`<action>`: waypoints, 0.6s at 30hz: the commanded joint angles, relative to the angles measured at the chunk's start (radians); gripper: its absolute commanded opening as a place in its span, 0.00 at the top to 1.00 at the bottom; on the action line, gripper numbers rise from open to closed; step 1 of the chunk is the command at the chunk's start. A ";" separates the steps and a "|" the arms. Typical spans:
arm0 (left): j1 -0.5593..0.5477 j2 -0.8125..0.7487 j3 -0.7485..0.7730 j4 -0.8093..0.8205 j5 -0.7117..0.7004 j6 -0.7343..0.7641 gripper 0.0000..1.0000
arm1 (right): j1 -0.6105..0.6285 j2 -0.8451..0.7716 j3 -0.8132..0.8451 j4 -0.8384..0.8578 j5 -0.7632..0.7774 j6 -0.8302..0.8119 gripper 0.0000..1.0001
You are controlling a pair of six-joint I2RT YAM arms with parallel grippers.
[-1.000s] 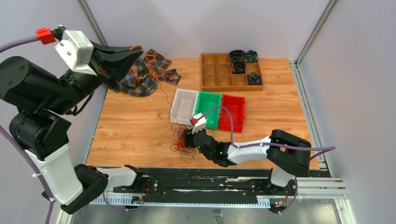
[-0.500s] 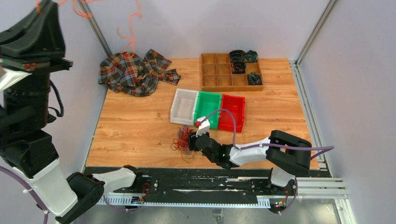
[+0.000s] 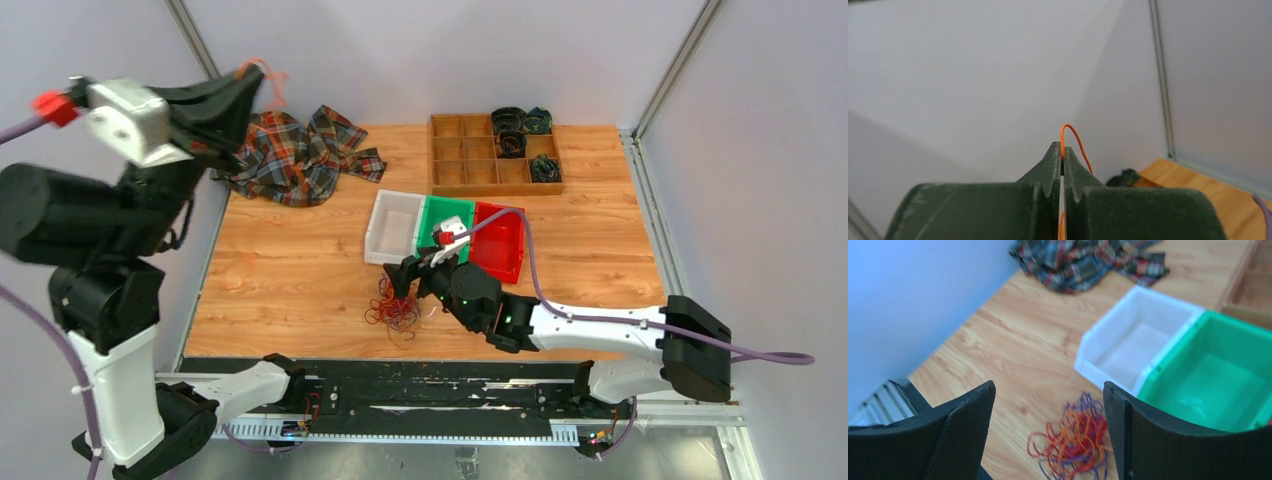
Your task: Untangle the cables
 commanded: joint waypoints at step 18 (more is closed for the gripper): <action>-0.005 0.055 -0.351 -0.077 0.386 -0.318 0.99 | -0.213 -0.124 0.123 -0.108 -0.112 -0.025 0.24</action>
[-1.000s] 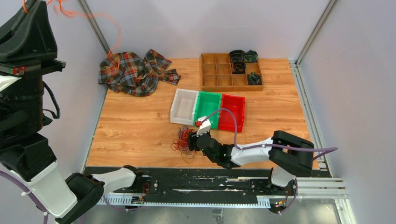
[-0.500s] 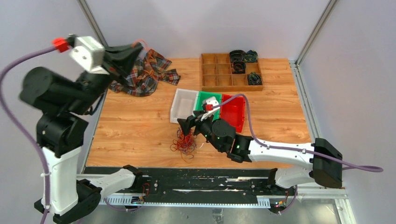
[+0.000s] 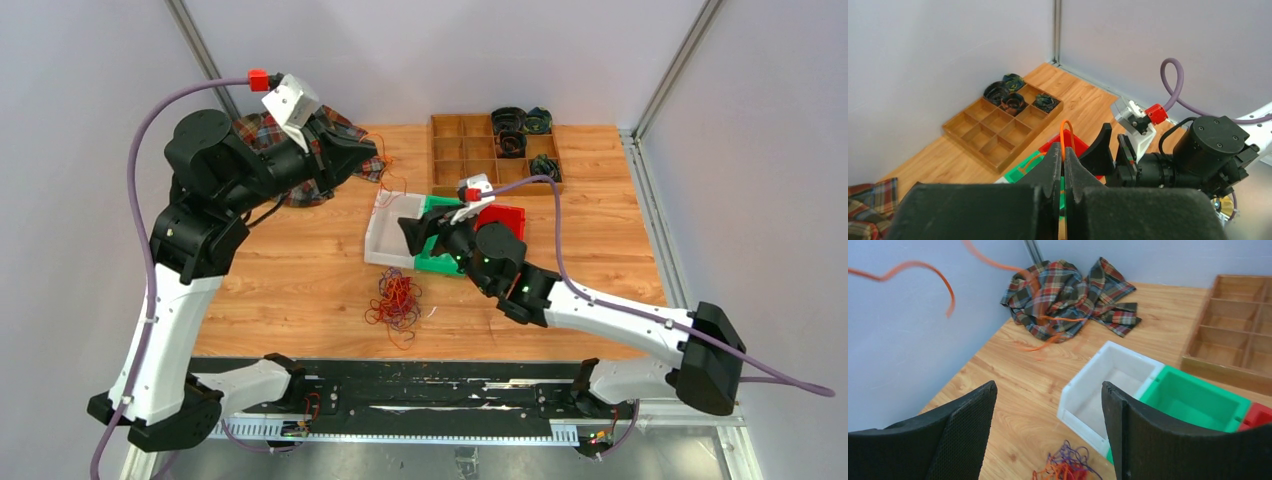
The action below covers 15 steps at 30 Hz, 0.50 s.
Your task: Untangle the cables
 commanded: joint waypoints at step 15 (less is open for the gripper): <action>-0.055 0.233 0.089 0.216 0.154 -0.127 0.99 | -0.123 -0.508 -0.273 -0.411 0.260 0.050 0.24</action>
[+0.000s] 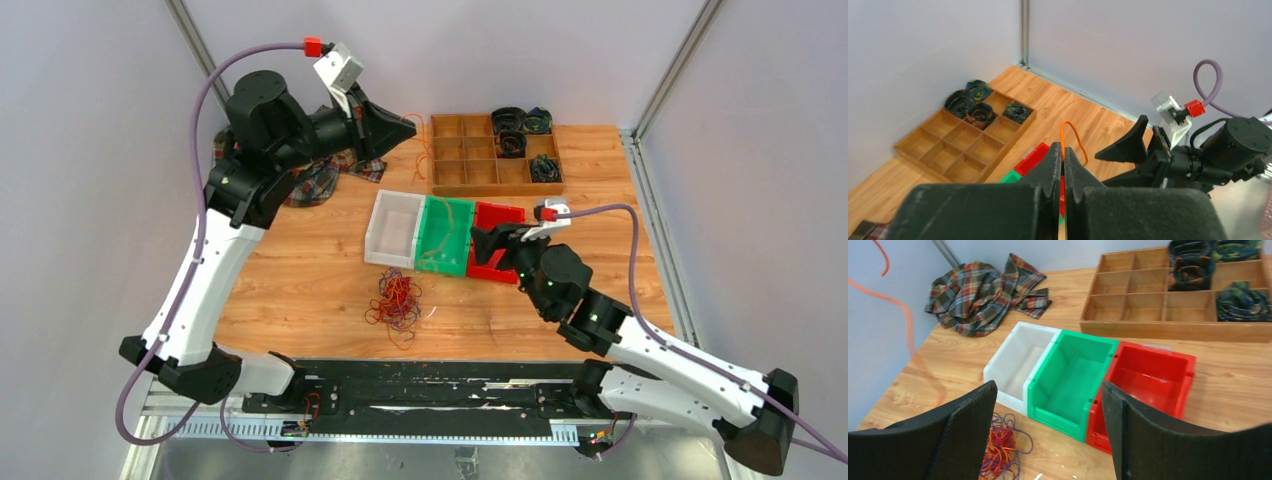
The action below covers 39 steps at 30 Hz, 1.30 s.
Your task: Untangle the cables
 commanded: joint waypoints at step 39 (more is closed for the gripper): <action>-0.219 0.440 0.339 0.089 0.068 -0.014 0.99 | -0.066 -0.237 0.074 -0.790 0.043 0.172 0.24</action>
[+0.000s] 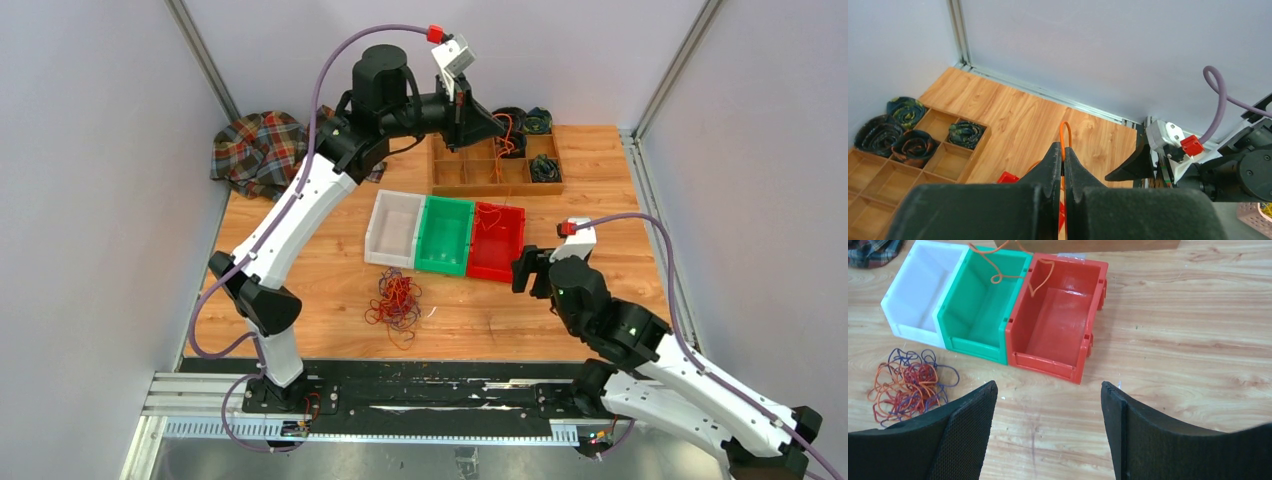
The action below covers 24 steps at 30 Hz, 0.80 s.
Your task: Untangle the cables
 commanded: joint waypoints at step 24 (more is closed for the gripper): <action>-0.057 0.161 -0.058 0.082 -0.088 0.074 0.99 | -0.011 -0.164 0.074 -0.300 -0.023 0.108 0.26</action>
